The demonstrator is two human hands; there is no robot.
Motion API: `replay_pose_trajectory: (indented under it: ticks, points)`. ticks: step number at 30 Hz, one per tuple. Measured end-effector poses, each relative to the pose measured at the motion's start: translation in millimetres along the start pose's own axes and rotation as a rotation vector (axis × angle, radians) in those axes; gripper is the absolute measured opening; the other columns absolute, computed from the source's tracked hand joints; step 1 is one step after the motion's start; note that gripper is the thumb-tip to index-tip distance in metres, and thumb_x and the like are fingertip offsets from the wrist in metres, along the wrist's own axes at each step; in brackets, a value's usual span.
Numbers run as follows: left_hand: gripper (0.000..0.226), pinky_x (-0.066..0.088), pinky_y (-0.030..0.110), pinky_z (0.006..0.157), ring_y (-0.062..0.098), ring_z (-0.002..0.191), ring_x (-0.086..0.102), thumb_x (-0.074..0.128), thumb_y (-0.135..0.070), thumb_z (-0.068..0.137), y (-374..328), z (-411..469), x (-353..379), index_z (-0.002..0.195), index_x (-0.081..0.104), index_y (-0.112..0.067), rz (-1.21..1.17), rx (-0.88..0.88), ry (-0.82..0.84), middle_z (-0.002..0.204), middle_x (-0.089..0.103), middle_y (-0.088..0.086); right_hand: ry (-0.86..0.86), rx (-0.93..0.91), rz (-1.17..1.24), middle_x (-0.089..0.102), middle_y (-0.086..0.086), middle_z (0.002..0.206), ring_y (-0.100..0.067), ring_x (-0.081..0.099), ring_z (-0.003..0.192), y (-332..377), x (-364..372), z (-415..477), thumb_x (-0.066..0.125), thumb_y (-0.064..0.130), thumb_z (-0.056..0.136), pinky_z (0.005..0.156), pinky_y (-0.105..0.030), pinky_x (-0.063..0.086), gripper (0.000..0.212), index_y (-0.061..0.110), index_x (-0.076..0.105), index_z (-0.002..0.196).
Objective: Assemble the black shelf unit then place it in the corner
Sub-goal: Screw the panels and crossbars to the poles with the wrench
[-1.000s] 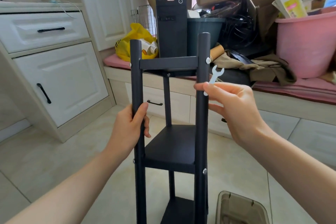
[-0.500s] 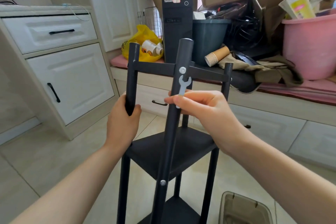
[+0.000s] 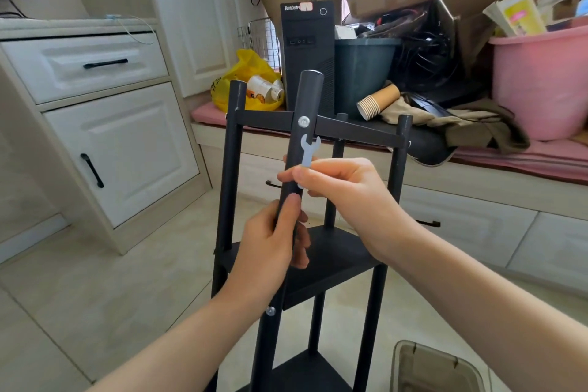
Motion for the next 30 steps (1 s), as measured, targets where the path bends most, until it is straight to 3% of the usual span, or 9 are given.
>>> replay_pose_trajectory:
  ticks: [4,12,17,22,27,30]
  points:
    - [0.035,0.035,0.02,0.039,0.009,0.039,0.039,0.059,-0.045,0.094,3,3,-1,0.075,0.053,-0.016,-0.047,-0.056,-0.023,0.05,0.042,-0.003,0.045,-0.01,0.001,0.077,0.008,0.096,0.001,0.067,0.099,2,2,-2,0.061,0.021,0.095,0.087,-0.016,0.051,0.019,0.022,0.079,0.09]
    - [0.038,0.032,0.022,0.038,0.01,0.038,0.034,0.059,-0.046,0.094,2,-6,3,0.07,0.051,-0.018,-0.107,-0.065,-0.006,0.05,0.039,-0.002,0.03,-0.064,-0.004,0.076,0.011,0.089,0.007,0.066,0.094,5,3,-8,0.062,0.018,0.095,0.077,-0.002,0.045,0.019,0.021,0.079,0.087]
    - [0.043,0.032,0.022,0.038,0.01,0.039,0.033,0.06,-0.06,0.077,-2,-8,5,0.07,0.048,-0.019,-0.136,-0.061,0.023,0.05,0.037,-0.002,0.022,-0.098,0.013,0.077,0.001,0.092,-0.005,0.069,0.096,8,1,-12,0.062,0.014,0.095,0.082,-0.012,0.051,0.018,0.013,0.079,0.091]
    - [0.045,0.033,0.022,0.039,0.011,0.04,0.031,0.062,-0.064,0.073,1,-8,3,0.066,0.048,-0.022,-0.146,-0.074,0.044,0.051,0.035,-0.001,0.024,-0.071,0.034,0.077,-0.001,0.097,-0.015,0.07,0.102,6,-5,-8,0.061,0.013,0.094,0.089,-0.036,0.058,0.019,0.016,0.079,0.087]
    - [0.037,0.033,0.021,0.04,0.012,0.041,0.032,0.061,-0.065,0.073,2,-1,-3,0.055,0.056,-0.033,-0.137,-0.095,0.071,0.052,0.036,-0.001,-0.026,0.004,0.084,0.077,-0.001,0.094,-0.016,0.072,0.096,-5,-17,-2,0.06,0.015,0.096,0.083,-0.028,0.06,0.02,0.01,0.078,0.089]
    - [0.037,0.032,0.021,0.04,0.012,0.041,0.03,0.061,-0.067,0.074,2,2,-7,0.054,0.06,-0.036,-0.136,-0.097,0.083,0.052,0.035,0.0,-0.067,0.108,-0.036,0.077,0.001,0.093,-0.015,0.071,0.091,-18,-19,2,0.057,0.02,0.098,0.08,-0.029,0.058,0.023,0.009,0.076,0.091]
Point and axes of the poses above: each hand's wrist, its own z-axis towards the middle knuckle, its own x-axis out of the palm, y = z × x, the point moved 3 cm from there along z, towards the middle knuckle
